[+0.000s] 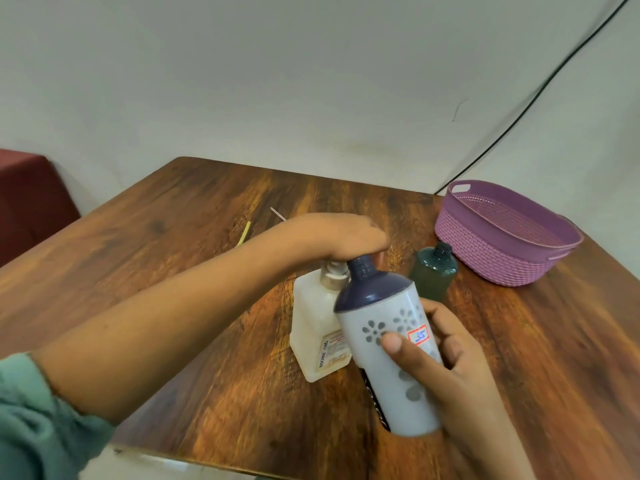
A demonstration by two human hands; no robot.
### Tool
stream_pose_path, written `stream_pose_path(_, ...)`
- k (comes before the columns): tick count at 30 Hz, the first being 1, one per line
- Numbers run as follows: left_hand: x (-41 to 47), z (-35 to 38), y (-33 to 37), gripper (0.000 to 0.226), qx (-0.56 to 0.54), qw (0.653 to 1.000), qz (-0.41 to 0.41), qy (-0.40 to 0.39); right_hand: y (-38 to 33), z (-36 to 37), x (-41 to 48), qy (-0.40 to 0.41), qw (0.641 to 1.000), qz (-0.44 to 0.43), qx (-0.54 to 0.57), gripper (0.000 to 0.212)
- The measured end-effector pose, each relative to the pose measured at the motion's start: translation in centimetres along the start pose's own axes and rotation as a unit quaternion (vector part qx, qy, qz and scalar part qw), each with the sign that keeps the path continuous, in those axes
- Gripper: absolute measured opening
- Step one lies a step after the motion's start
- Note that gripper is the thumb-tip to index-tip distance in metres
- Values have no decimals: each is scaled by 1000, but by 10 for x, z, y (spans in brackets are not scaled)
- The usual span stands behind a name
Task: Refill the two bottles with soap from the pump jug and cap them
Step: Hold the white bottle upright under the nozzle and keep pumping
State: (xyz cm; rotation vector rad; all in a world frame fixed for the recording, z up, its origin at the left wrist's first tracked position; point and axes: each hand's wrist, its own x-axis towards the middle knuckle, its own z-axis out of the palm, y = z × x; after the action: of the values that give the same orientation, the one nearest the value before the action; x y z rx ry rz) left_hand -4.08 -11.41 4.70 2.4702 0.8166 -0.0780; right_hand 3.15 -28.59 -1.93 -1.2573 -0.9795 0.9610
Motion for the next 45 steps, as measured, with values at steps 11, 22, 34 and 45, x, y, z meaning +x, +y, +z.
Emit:
stream_pose_path(11,1,-7,5,39,53,998,19,2,-5,1,1,-13,1000,-9,-1,69)
stream_pose_path(22,-4,-15,9,39,51,996,14,66,-12,0,-2,1,1000,-11,0,52)
stream_pose_path(34,-5,-7,7,40,26,999,-11,36,-8,1,-3,14,1000,-5,-5,52)
stream_pose_path(45,2,0,0,35,-12,1000,-9,10,-1,-1,-2,8,1000,7,-5,54)
